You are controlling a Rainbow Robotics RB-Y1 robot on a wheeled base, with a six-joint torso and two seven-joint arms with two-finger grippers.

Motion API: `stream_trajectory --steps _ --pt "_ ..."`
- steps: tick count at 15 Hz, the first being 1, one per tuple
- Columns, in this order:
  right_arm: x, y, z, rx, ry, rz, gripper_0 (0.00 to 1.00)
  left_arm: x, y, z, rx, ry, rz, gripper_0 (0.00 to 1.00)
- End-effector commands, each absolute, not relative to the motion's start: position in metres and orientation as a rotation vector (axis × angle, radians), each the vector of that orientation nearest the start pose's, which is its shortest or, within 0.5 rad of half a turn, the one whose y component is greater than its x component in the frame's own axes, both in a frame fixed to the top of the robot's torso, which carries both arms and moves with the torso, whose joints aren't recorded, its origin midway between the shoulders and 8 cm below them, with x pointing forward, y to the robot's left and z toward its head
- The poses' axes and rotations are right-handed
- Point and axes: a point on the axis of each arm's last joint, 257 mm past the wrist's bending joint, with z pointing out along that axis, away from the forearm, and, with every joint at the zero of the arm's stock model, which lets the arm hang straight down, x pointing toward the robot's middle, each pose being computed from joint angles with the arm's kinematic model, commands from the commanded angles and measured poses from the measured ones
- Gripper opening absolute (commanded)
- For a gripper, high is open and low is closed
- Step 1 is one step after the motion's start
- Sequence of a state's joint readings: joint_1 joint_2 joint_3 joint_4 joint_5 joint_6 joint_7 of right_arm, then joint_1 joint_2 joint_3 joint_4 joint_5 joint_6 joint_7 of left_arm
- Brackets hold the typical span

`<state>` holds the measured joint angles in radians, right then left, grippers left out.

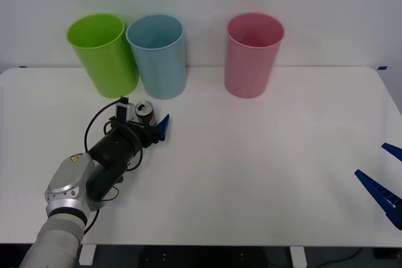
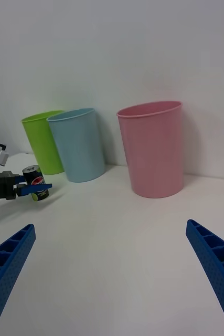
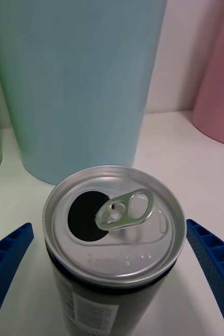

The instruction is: Grasp the object on the table and drop it into the matching bin: aluminum can to the light blue bin, PET bottle to the pink bin.

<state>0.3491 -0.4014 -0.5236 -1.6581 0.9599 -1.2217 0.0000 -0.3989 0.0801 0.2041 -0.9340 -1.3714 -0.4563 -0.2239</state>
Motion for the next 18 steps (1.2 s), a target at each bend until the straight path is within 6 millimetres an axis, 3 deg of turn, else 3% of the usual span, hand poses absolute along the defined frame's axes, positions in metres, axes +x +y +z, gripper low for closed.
stream_trajectory --steps 1,2,11,18 --pt "0.342 -0.330 -0.169 -0.465 1.441 0.567 1.00 0.609 0.168 -0.295 0.278 1.705 -0.302 0.04" --pt "0.342 -0.330 -0.169 -0.465 1.441 0.567 1.00 0.609 0.168 -0.295 0.278 1.705 -0.302 0.00" --pt "0.342 -0.330 -0.169 -0.465 1.441 0.567 1.00 0.609 0.164 -0.289 0.248 1.691 -0.344 0.00" --pt "0.342 -0.330 -0.169 -0.465 1.441 0.567 1.00 0.603 0.200 -0.266 0.272 1.634 -0.416 0.00"
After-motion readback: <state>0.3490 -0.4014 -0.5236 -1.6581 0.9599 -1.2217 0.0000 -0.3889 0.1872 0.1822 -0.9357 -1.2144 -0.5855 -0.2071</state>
